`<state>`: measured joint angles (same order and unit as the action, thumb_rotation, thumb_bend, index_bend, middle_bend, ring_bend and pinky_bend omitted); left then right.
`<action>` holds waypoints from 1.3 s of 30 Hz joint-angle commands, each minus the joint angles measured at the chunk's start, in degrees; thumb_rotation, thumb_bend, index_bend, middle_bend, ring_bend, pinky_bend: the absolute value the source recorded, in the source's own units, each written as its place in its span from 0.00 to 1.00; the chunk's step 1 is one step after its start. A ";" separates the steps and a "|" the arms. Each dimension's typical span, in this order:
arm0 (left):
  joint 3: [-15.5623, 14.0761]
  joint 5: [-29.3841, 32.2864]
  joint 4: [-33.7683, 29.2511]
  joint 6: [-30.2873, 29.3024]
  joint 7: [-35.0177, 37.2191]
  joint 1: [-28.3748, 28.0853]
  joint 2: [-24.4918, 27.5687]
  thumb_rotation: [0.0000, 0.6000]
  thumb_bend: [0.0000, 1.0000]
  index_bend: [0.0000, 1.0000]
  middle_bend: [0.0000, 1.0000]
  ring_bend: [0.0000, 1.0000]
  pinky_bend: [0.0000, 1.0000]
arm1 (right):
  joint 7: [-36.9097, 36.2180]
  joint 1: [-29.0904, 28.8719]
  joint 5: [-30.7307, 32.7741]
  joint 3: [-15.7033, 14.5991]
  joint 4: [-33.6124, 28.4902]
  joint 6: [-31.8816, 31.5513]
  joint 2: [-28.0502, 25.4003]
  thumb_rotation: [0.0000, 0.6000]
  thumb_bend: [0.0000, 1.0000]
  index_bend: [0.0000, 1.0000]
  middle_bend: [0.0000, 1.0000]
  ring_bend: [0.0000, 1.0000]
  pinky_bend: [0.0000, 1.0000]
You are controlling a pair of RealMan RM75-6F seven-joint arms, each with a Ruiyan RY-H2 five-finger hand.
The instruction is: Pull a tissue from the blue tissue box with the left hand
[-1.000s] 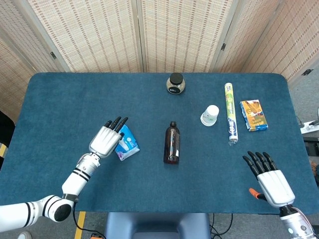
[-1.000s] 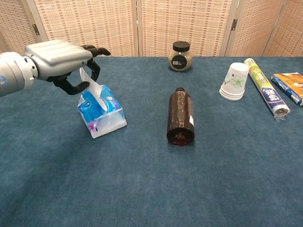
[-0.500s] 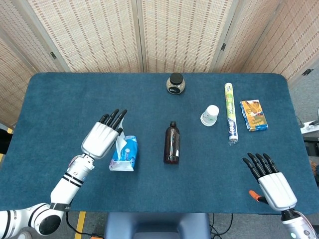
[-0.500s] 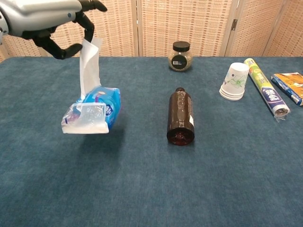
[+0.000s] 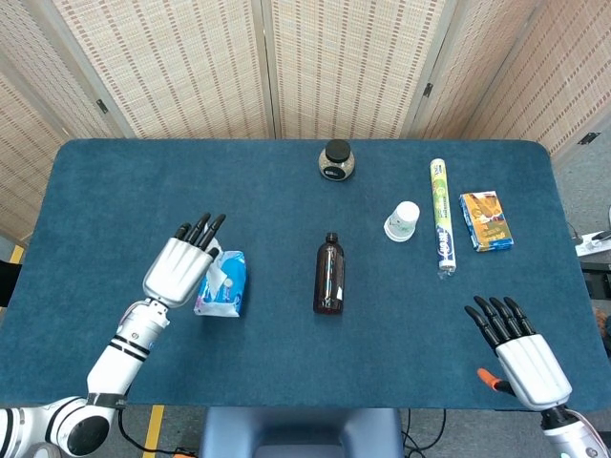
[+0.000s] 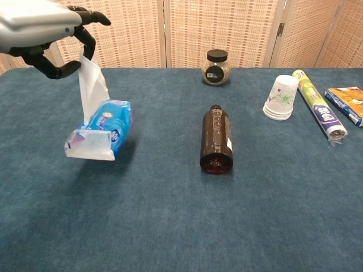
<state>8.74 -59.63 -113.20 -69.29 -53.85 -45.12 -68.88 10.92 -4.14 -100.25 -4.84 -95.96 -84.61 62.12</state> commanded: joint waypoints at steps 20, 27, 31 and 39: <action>3.16 3.42 -2.39 -3.41 5.97 0.34 0.81 1.00 0.60 0.62 0.08 0.10 0.30 | 0.20 0.11 0.14 0.18 -0.08 0.41 -0.05 1.00 0.03 0.00 0.00 0.00 0.00; 9.05 5.65 -12.74 -8.04 2.74 -1.43 5.54 1.00 0.60 0.62 0.08 0.10 0.30 | 0.70 0.29 -0.52 -0.02 0.16 0.11 0.18 1.00 0.03 0.00 0.00 0.00 0.00; 7.63 6.26 -12.89 -8.28 2.85 -0.96 5.34 1.00 0.60 0.62 0.08 0.10 0.30 | 0.67 0.38 -0.56 -0.06 0.16 0.09 0.22 1.00 0.03 0.00 0.00 0.00 0.00; 4.34 5.19 -6.93 -7.73 5.99 0.72 3.46 1.00 0.60 0.63 0.09 0.11 0.30 | 0.68 0.38 -0.53 0.07 0.17 0.06 0.20 1.00 0.03 0.00 0.00 0.00 0.00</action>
<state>13.28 -53.96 -120.44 -76.93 -48.89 -44.88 -65.36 11.60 -3.76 -100.78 -4.76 -95.80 -84.55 62.32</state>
